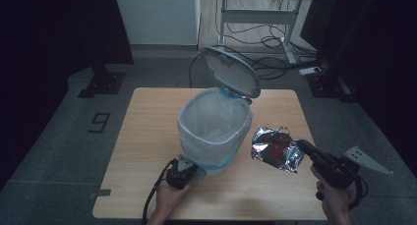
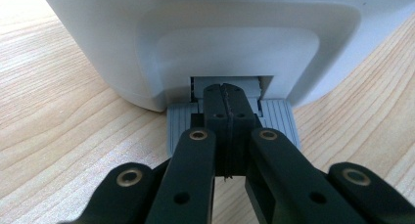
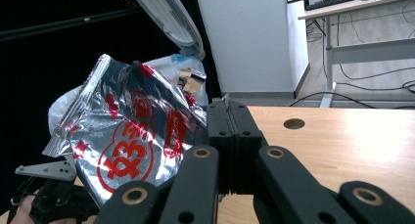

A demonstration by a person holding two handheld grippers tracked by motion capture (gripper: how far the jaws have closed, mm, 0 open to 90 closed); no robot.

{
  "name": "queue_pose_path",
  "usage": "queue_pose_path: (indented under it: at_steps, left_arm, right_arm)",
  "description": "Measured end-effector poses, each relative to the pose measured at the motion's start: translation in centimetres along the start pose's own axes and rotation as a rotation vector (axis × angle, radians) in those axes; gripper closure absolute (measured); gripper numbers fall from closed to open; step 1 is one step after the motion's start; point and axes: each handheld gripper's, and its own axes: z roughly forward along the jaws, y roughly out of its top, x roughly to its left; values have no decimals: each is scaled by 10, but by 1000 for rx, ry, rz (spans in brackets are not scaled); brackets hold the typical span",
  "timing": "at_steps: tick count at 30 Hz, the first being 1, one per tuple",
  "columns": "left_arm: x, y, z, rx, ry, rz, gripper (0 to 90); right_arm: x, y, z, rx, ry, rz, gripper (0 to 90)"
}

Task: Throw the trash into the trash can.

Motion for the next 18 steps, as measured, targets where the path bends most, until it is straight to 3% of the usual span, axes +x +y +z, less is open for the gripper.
queue_pose_path:
  at_steps: [18]
  left_arm:
    - [1,-1,0,-7,-4,-3,900]
  right_arm:
    - [11,21,10,-24,20,-19,892]
